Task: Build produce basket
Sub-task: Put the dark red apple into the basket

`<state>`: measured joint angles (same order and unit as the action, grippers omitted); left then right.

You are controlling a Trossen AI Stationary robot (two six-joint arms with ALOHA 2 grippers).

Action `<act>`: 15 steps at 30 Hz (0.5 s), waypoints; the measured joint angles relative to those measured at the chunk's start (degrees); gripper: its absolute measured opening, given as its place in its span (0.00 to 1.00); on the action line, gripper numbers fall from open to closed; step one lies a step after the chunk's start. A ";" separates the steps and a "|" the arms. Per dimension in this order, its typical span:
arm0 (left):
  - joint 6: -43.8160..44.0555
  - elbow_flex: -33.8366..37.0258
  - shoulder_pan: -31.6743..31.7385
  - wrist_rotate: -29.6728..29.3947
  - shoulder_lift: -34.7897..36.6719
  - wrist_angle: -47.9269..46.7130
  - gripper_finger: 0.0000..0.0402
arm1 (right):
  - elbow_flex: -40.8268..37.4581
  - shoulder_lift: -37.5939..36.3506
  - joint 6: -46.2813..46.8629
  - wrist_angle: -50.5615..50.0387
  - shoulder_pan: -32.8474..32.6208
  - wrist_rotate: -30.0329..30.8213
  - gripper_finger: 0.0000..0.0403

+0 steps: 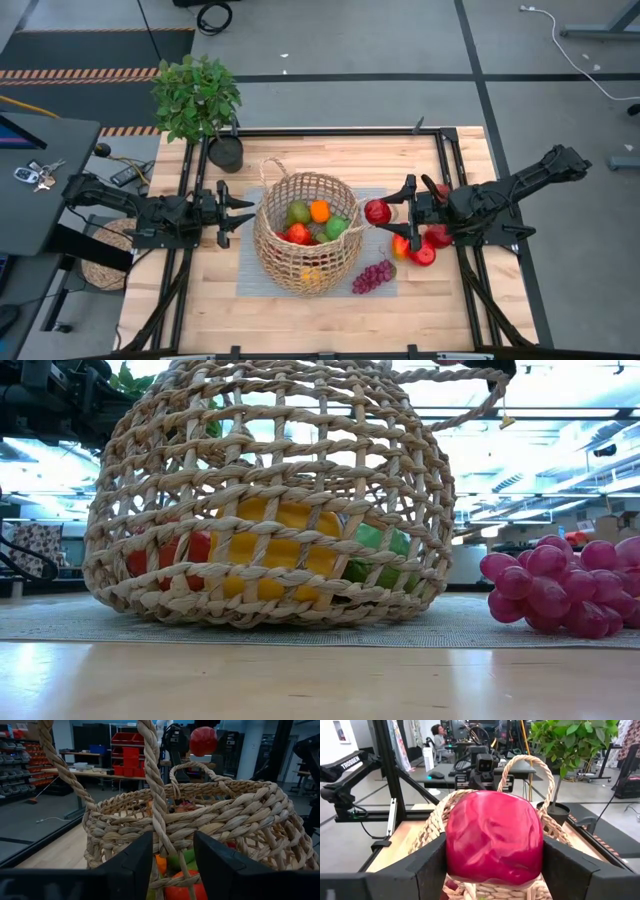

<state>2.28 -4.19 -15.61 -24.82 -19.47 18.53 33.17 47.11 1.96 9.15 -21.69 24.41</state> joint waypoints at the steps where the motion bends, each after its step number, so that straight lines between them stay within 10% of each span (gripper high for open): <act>1: 0.00 0.00 0.01 0.01 0.00 0.00 0.37 | 0.00 0.00 0.12 -0.12 0.00 0.07 0.69; 15: 0.00 0.00 -0.01 0.00 -0.01 0.01 0.37 | 0.02 1.76 5.06 -1.50 -0.85 0.12 0.69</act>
<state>2.28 -4.19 -15.62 -24.82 -19.48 18.53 33.19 48.88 7.02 7.65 -22.55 24.53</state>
